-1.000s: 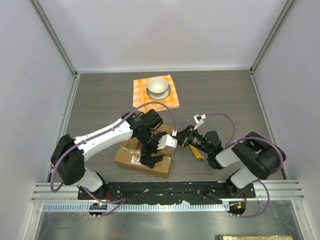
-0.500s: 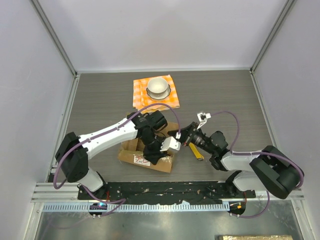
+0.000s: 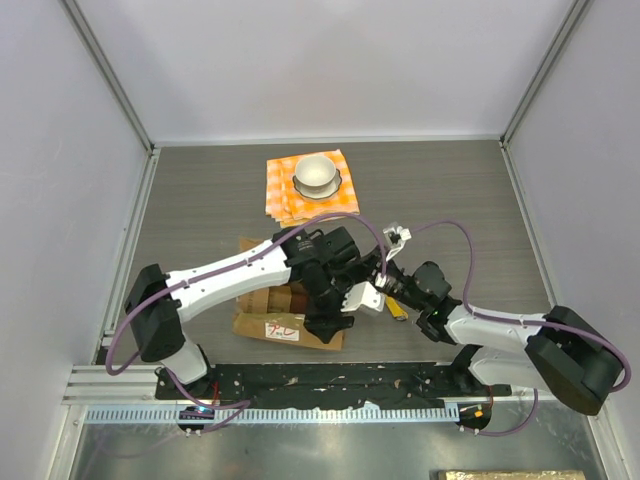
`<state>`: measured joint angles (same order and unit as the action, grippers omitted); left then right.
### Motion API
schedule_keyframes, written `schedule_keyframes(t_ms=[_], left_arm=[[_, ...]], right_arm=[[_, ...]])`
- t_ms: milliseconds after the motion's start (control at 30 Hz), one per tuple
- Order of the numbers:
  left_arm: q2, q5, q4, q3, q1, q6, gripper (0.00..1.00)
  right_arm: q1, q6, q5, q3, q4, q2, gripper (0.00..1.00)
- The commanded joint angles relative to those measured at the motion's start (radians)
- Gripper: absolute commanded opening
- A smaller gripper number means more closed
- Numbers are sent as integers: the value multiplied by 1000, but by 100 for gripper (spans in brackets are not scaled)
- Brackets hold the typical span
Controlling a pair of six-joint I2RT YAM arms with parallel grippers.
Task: Unpack the express box
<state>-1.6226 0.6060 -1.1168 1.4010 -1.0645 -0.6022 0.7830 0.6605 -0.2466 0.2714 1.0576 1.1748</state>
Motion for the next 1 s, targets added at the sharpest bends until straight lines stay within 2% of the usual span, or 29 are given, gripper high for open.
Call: schedule_keyframes(t_ms=[0,67,133,167,200,267,433,500,567,667,833,900,933,967], left_arm=[[24,74,38,-65,-23,47,55],[35,61,64,-95,-32,68,52],[46,49,67,-137,-54,79,40],[49,38,74,-152,-64,84,33],[53,22,90,-181,-77,91,14],[67,-26,97,-204,-107,82,0],[81,-77,86,-208,-111,45,0],[87,-92,66,-183,-109,26,0],[96,-104,46,-172,-109,4,0],[107,-107,38,-171,-104,1,0],[112,-143,31,-154,-95,-19,0],[106,-181,17,-120,-94,-51,0],[102,-193,8,-102,-94,-65,0],[101,-204,-11,-61,-94,-86,0]], right_arm=[[-1,-58,127,40,-27,-59,1],[-1,-62,142,45,-45,-66,1],[-1,-68,173,49,-76,-69,1],[-1,-70,181,51,-83,-72,1],[-1,-76,187,52,-103,-75,1],[-1,-91,199,55,-128,-81,1],[-1,-122,218,48,-225,-83,2],[-1,-121,184,39,-267,-76,28],[-1,-111,138,38,-321,-72,43],[-1,-92,104,6,-321,-84,56],[7,-94,61,-17,-344,-103,58],[13,-96,66,-6,-360,-72,48],[13,-96,76,2,-367,-58,37],[13,-93,93,12,-410,-43,32]])
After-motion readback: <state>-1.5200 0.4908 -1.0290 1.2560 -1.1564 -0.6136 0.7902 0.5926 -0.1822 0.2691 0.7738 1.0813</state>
